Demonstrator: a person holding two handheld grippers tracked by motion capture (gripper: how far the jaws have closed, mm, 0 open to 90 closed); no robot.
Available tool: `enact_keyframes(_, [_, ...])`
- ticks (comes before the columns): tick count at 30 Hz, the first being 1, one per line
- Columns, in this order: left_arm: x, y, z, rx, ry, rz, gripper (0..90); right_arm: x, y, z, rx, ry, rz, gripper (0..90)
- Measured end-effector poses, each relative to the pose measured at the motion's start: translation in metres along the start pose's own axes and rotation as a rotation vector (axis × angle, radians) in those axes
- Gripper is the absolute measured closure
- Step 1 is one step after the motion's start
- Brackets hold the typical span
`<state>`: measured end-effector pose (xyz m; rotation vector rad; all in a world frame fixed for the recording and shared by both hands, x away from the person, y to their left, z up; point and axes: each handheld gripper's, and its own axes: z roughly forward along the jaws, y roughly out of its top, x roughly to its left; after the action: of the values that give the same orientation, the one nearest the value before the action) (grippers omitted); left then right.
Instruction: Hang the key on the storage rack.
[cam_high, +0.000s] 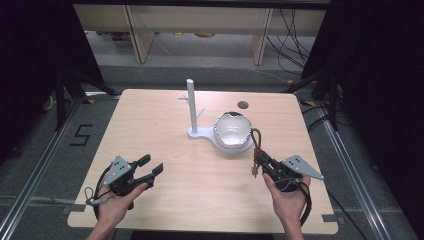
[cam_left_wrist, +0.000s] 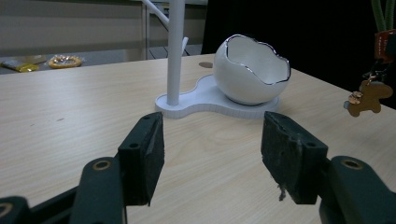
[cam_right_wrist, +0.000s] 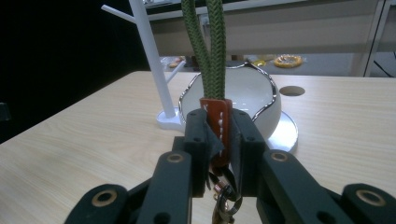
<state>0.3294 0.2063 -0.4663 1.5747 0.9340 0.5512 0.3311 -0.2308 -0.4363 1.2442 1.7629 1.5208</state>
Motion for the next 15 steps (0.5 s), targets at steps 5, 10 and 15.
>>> enact_keyframes(5, [-0.006, 0.011, 0.008, -0.003, -0.035, 0.009, 39.7, 0.003, 0.001, 0.002, -0.015, 0.014, -0.006, 79.4])
enact_keyframes(10, [-0.008, 0.018, 0.012, -0.011, -0.049, 0.011, 41.4, 0.008, 0.002, 0.006, -0.019, 0.023, -0.003, 79.4])
enact_keyframes(15, [-0.009, 0.021, 0.016, -0.013, -0.063, 0.011, 42.9, 0.012, 0.003, 0.01, -0.018, 0.034, 0.006, 79.4])
